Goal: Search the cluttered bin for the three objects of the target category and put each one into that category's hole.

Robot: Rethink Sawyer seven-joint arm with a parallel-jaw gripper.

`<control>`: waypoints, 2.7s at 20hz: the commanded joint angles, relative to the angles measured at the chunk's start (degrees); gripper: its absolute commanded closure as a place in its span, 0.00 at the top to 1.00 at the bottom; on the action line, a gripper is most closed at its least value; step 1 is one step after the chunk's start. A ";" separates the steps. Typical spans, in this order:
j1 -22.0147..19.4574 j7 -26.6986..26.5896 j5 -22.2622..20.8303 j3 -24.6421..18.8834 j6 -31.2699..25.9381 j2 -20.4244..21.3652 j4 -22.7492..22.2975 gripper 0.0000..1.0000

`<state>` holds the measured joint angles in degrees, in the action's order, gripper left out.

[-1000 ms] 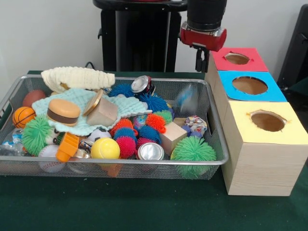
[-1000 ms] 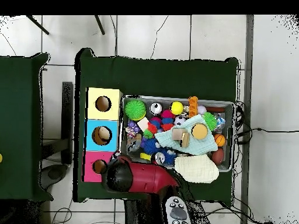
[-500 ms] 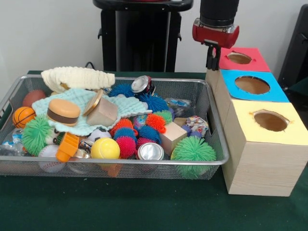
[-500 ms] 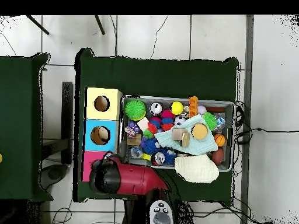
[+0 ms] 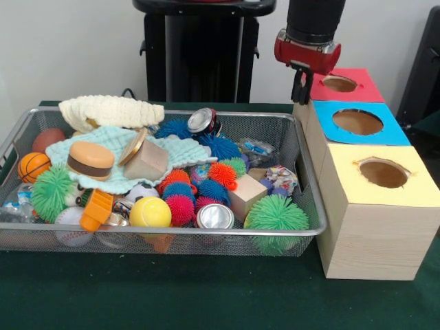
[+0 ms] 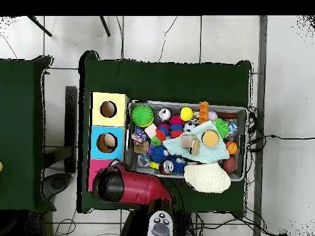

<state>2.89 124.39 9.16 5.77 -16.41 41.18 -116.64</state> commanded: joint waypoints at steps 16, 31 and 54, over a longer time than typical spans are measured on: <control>-5.14 6.57 -0.52 -3.83 14.37 -15.43 3.48 1.00; -8.63 10.55 1.92 -5.11 18.54 -15.18 1.60 1.00; -12.25 6.46 1.33 -5.02 10.08 -17.59 8.56 1.00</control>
<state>-9.13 124.39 9.86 4.69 -6.64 24.52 -112.66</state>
